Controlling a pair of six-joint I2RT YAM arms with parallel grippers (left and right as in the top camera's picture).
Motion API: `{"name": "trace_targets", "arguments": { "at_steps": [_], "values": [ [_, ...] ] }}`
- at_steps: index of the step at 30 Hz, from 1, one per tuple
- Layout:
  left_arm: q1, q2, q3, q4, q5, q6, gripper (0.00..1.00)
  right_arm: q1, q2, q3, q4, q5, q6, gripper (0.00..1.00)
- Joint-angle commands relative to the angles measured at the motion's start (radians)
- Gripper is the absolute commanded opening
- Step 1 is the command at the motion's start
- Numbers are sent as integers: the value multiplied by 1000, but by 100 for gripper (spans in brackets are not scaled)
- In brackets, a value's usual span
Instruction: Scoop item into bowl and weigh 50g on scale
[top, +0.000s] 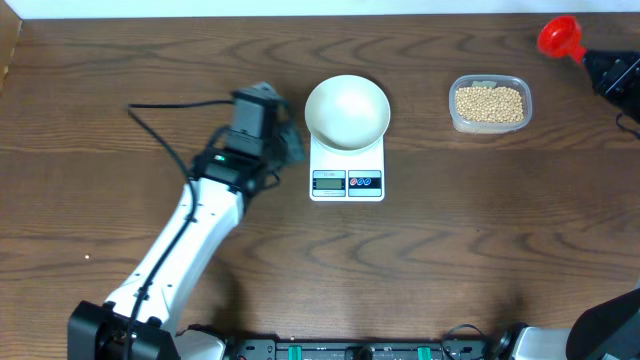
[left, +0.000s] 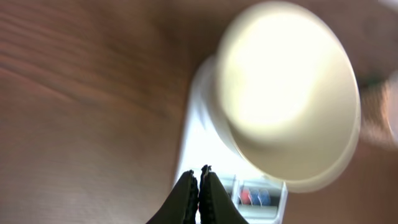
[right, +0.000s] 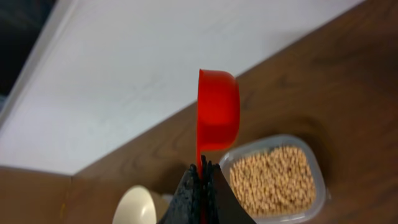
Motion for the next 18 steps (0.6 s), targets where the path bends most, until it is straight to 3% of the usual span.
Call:
{"name": "trace_targets", "arguments": {
  "at_steps": [1,7,18],
  "values": [
    [-107,-2,3,-33,-16,-2,7,9,3,2,-80,-46,-139,1],
    [-236,22,-38,-28,-80,-2,7,9,3,2,-211,-46,-254,1],
    [-322,166,-38,65,-76,-2,7,9,3,2,-317,-45,-340,1]
  ]
}}
